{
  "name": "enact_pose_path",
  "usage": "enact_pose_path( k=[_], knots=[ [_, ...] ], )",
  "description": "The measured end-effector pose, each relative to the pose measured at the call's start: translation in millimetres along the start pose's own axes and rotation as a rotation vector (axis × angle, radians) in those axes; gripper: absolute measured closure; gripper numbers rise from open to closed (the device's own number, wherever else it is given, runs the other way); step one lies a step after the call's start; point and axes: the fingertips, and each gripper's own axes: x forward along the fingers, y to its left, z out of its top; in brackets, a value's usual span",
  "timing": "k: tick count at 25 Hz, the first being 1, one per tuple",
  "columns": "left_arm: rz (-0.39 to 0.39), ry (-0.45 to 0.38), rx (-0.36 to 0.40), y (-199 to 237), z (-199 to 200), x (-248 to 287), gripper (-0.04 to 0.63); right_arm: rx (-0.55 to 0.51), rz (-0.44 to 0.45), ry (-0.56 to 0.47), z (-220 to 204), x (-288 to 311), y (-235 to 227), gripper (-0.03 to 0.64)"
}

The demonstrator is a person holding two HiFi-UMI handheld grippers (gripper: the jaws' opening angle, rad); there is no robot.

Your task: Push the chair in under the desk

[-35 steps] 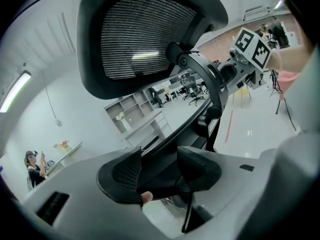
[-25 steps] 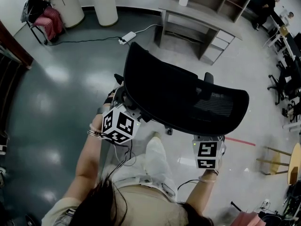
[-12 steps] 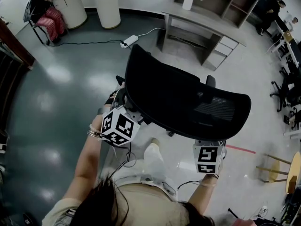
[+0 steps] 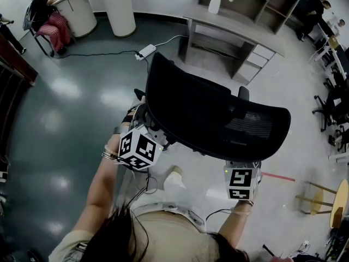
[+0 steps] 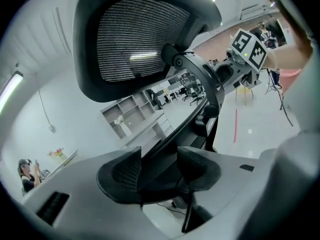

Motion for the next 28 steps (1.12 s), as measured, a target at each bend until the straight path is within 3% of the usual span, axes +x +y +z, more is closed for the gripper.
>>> enact_pose_path(
  k=[19,28],
  knots=[
    [-0.018,0.030,-0.051,18,21,56,0.371,-0.030,0.038,-0.024,1,52,-56,0.402],
    [0.023,-0.002,-0.072,34,25,78,0.371,-0.014,0.039,-0.031,5,71,-69,0.402]
  ],
)
